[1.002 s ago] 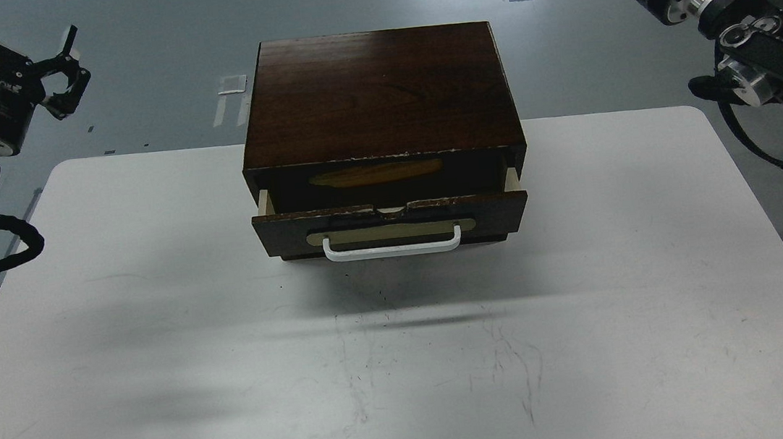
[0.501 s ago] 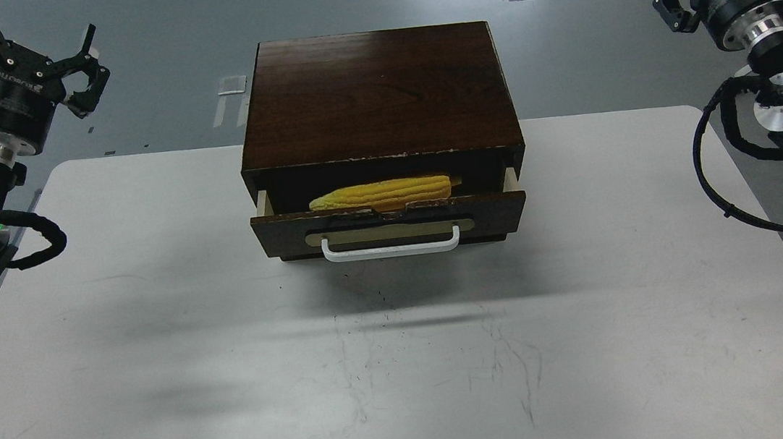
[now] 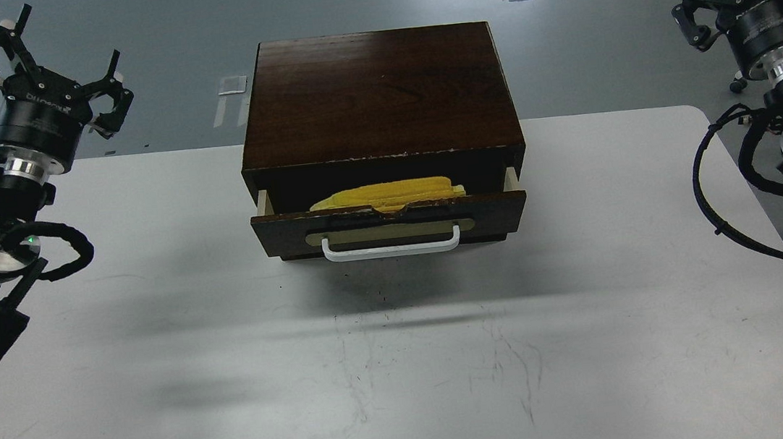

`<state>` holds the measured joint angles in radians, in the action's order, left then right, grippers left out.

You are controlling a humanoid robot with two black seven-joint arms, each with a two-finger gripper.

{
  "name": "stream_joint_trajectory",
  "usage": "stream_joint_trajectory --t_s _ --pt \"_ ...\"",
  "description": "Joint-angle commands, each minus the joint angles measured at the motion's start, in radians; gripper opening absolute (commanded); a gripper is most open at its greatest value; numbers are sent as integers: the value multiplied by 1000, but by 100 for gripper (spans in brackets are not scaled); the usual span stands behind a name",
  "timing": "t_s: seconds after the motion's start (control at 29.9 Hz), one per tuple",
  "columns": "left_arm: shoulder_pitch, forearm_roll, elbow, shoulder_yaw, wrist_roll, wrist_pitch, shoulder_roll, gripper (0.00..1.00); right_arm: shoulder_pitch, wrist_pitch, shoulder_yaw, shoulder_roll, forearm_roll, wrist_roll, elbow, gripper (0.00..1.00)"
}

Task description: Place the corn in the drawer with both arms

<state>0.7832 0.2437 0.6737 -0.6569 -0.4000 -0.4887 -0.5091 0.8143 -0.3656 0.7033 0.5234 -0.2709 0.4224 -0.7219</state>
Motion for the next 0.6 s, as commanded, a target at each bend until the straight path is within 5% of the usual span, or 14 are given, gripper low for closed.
stream_joint_trajectory --t_s 0.0,0.57 --pt "2 -1 -37 0 3 0 34 98 -26 -1 1 0 -4 -4 1 100" --pt "-24 -9 -52 5 1 0 70 98 -52 -1 -15 3 -24 3 32 100"
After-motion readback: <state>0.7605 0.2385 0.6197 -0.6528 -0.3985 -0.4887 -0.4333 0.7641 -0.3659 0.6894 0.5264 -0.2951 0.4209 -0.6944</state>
